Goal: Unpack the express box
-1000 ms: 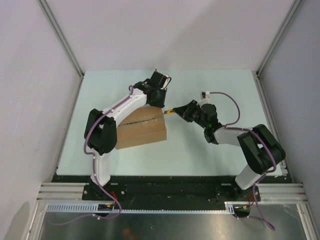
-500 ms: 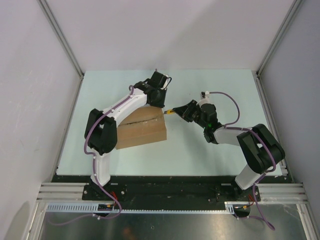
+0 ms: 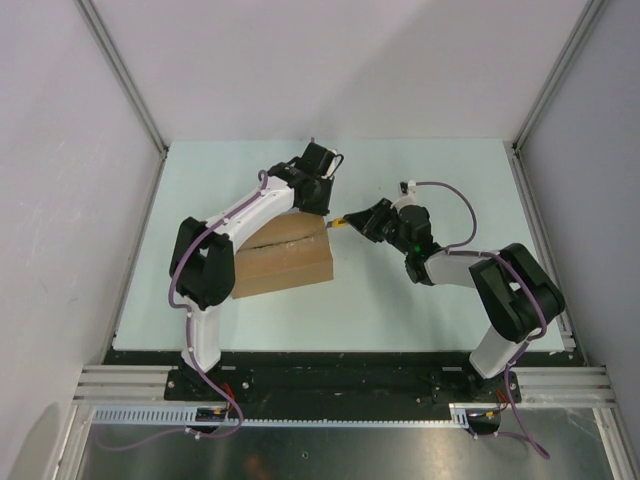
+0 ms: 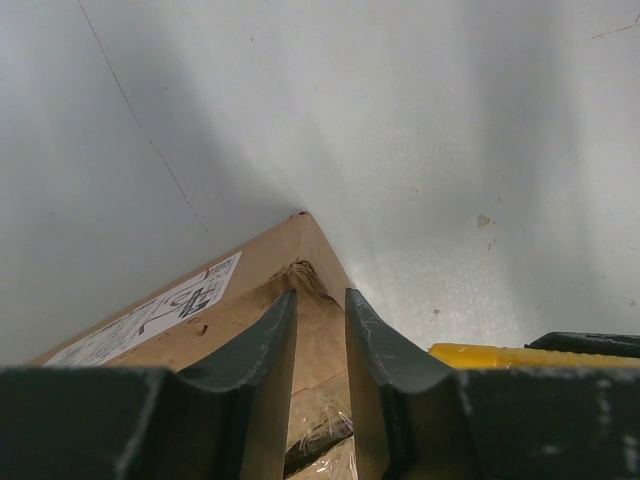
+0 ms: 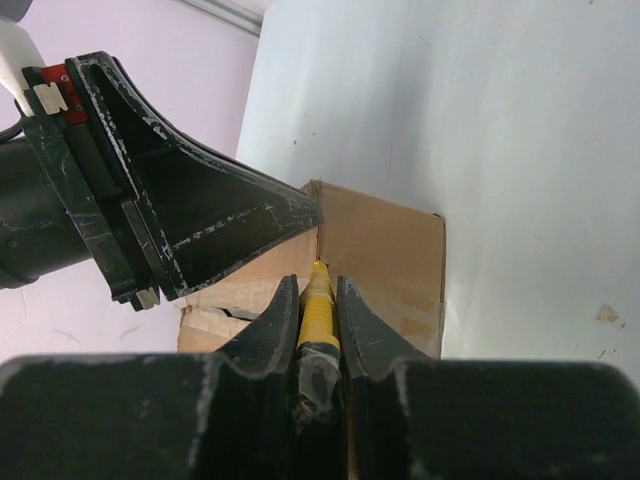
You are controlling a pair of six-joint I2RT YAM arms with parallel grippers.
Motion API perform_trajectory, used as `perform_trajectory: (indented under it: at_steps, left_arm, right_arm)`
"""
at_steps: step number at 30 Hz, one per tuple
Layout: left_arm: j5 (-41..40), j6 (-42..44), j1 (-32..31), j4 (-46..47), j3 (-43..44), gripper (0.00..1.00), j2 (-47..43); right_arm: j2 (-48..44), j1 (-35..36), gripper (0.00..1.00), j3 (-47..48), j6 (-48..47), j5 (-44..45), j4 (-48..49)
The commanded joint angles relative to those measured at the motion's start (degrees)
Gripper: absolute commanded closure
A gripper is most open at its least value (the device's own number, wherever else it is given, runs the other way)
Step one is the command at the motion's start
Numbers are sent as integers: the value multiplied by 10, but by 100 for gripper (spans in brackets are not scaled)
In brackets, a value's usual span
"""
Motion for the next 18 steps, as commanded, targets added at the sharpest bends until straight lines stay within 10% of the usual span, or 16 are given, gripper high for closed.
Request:
perform_trajectory:
  at_steps: [1,9,18]
  left_arm:
    - [0,6,1,-49,-3,69,32]
    - [59,-41,1,-51,-10,73,39]
    - [124,-94,10,-57,-43,100,49]
  right_arm:
    - [10,7,100,21,-23,11,3]
    - [-7,35,100,22,-69,25,-67]
    - [-36,87,100,21,-134,103,-140]
